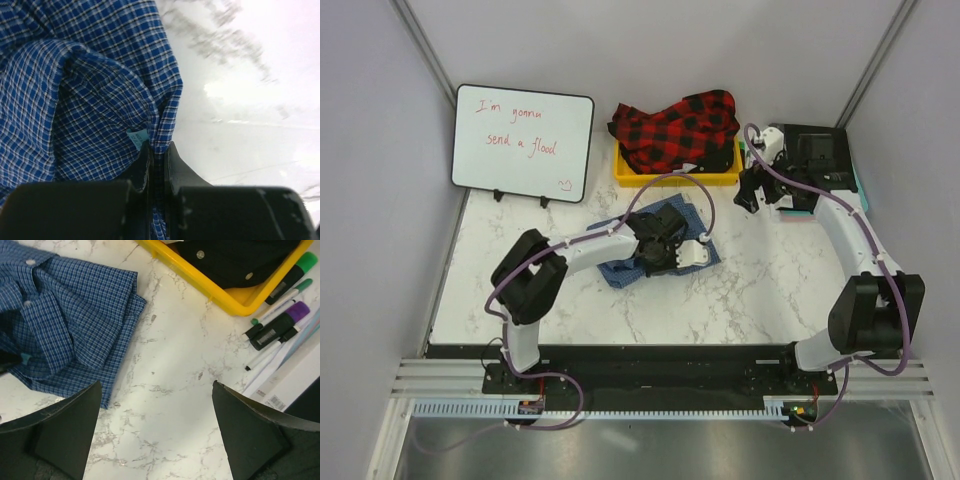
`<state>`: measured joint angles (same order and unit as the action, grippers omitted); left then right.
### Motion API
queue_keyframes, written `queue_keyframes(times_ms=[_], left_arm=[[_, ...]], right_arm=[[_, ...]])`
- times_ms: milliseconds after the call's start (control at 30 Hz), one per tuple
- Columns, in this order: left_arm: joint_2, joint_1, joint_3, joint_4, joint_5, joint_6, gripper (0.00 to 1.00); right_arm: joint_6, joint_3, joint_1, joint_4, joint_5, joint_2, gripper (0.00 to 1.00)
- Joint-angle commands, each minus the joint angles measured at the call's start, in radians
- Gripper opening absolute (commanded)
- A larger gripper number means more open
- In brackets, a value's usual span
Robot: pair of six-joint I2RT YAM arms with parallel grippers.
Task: Fold and stack the long sleeve shirts
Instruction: Fold the shirt
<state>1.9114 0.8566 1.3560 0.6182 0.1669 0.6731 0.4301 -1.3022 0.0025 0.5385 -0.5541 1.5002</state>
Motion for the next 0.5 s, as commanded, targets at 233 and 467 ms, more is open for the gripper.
queue_keyframes(times_ms=[233,467], left_arm=[[-0.127,0.136,0.180,0.190,0.299,-0.355,0.79],[-0.210,-0.095,0.216,0.241,0.303,-0.335,0.75]], right_arm=[[-0.171,-0.085,0.002,0.202,-0.141,0.124,0.98],[-0.303,0.021,0.001,0.298,-0.162,0.138,0.95]])
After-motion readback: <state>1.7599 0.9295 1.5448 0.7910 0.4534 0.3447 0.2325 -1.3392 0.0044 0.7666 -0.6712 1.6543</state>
